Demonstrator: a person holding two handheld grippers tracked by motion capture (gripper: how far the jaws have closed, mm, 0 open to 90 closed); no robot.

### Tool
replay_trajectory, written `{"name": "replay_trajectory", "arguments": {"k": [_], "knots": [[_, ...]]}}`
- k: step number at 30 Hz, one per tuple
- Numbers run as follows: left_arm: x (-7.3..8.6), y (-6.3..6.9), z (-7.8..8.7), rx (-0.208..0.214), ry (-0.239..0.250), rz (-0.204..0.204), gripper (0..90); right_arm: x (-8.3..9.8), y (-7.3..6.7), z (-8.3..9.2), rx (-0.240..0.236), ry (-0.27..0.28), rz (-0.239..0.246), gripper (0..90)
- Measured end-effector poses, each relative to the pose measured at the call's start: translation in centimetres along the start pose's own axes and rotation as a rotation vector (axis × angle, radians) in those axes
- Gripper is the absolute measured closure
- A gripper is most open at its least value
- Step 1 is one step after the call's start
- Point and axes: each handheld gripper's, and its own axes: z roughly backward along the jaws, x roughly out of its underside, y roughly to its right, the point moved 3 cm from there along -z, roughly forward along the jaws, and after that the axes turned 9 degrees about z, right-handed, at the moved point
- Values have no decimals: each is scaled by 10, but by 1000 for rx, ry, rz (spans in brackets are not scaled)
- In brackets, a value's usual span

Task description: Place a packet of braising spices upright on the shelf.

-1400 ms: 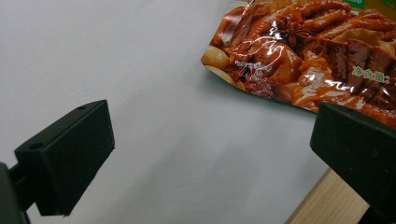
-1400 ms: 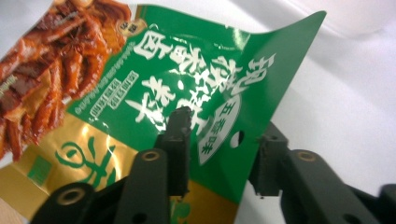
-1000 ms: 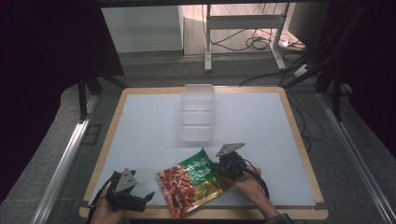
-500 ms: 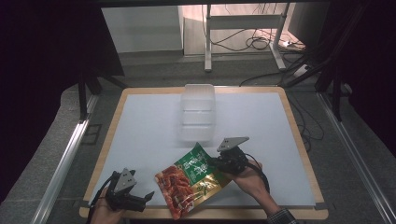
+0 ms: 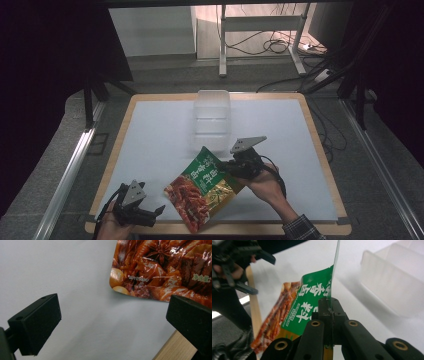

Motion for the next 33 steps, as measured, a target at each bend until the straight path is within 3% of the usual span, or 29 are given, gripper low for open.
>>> {"name": "replay_trajectory", "arguments": {"k": [5, 22, 28, 33], "knots": [[0, 0, 0, -1, 0, -2, 0, -15, -1, 7, -5, 11, 28, 888], [0, 0, 0, 0, 2, -1, 0, -65, -3, 33, -58, 65, 39, 891], [0, -1, 0, 0, 4, 0, 0, -79, 0, 41, -41, 70, 58, 891], [0, -1, 0, 1, 3, 1, 0, -89, 11, 47, 20, 56, 70, 891]]}}
